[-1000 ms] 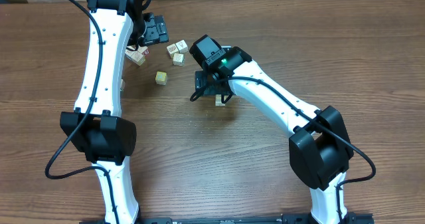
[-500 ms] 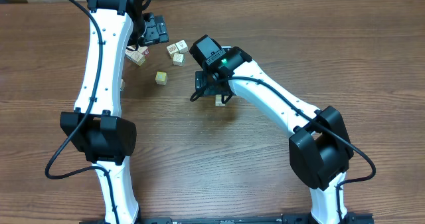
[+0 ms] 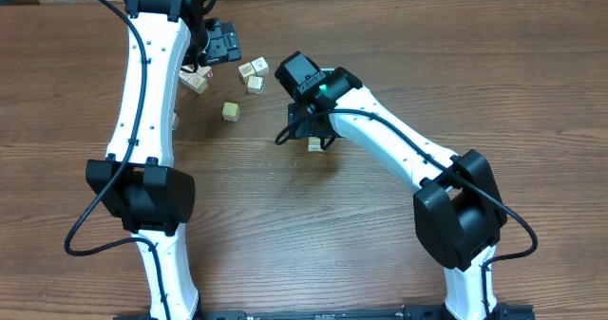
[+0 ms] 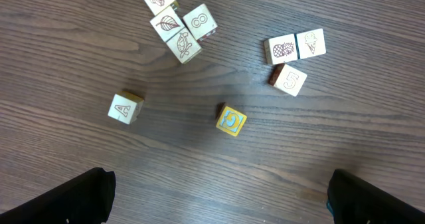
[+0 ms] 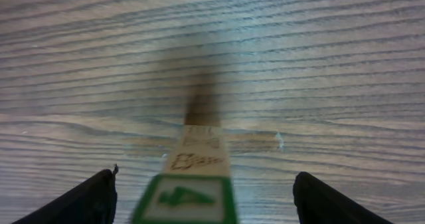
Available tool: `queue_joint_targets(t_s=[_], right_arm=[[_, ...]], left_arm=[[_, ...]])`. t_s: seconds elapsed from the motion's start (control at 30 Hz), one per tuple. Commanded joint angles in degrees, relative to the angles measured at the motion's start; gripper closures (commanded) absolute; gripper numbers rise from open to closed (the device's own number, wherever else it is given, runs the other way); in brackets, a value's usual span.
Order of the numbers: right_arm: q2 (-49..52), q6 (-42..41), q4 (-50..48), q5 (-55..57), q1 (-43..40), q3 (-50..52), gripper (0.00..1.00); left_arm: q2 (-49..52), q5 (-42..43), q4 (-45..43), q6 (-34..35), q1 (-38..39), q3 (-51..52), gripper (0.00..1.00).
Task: Form a tower
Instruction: 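Open the right gripper to release the block on the tower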
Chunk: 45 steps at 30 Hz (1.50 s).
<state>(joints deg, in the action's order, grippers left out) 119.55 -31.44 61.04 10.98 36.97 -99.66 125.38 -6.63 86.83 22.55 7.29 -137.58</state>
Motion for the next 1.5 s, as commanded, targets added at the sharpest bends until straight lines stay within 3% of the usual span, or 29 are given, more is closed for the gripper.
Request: queue_joint_targets(t_s=[0.0, 0.43, 0.63, 0.77, 1.03, 1.47], right_arm=[[0.1, -0.5, -0.5, 0.7, -0.7, 1.1, 0.23], [0.2, -2.2, -1.6, -2.2, -0.6, 1.0, 0.40], [0.2, -3.3, -2.1, -2.2, -0.6, 1.0, 0.43], [0.2, -3.3, -2.1, -2.2, -0.6, 1.0, 0.54], [0.2, -3.3, -2.1, -2.2, -0.6, 1.0, 0.64], [0.2, -3.3, -2.1, -2.3, -0.6, 1.0, 0.68]], left_arm=[[-0.8, 0.3, -0.1, 0.8, 0.2, -0.9, 0.00], [-0.8, 0.3, -0.1, 0.8, 0.2, -0.9, 0.00], [-0.8, 0.3, -0.1, 0.8, 0.2, -0.9, 0.00], [-0.8, 0.3, -0.1, 0.8, 0.2, -0.9, 0.00], [-0.8, 0.3, -0.1, 0.8, 0.2, -0.9, 0.00], [-0.8, 0.3, -0.1, 0.8, 0.2, -0.9, 0.01]])
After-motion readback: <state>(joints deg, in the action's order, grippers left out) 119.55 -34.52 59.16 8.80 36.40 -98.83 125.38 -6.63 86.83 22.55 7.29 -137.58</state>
